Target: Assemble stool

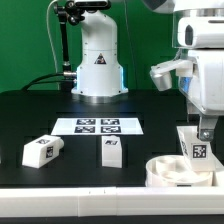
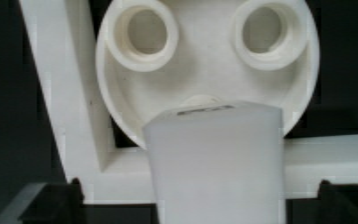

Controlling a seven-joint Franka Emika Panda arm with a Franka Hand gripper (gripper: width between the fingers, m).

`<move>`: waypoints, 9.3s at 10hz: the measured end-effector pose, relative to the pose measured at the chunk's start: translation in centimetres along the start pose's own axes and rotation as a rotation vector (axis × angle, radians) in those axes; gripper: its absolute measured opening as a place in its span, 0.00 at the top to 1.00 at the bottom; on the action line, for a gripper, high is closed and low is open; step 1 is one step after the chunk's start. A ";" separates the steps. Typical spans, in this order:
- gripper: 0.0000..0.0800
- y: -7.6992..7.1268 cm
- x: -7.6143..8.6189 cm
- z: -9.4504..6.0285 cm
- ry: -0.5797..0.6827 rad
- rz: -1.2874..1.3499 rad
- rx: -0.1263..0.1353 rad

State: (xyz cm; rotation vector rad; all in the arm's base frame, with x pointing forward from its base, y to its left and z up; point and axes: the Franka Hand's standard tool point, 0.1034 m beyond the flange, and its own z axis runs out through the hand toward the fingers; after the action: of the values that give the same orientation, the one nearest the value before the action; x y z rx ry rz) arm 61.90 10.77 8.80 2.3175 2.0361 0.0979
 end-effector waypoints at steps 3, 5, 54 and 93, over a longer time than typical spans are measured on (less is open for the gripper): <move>0.49 0.0 0.0 0.0 0.000 0.001 0.001; 0.59 0.0 -0.1 0.0 0.000 0.037 0.001; 0.19 1.3 2.5 -2.0 0.122 1.299 0.105; 0.57 1.5 -0.1 0.6 0.014 0.980 0.013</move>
Offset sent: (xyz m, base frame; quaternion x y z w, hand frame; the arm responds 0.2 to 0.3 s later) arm 0.0000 0.0000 0.0000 0.0000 0.0000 0.0000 1.0000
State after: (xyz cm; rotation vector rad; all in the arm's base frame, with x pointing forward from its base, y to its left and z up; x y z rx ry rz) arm 63.37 10.46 8.34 3.0550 0.7190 0.1309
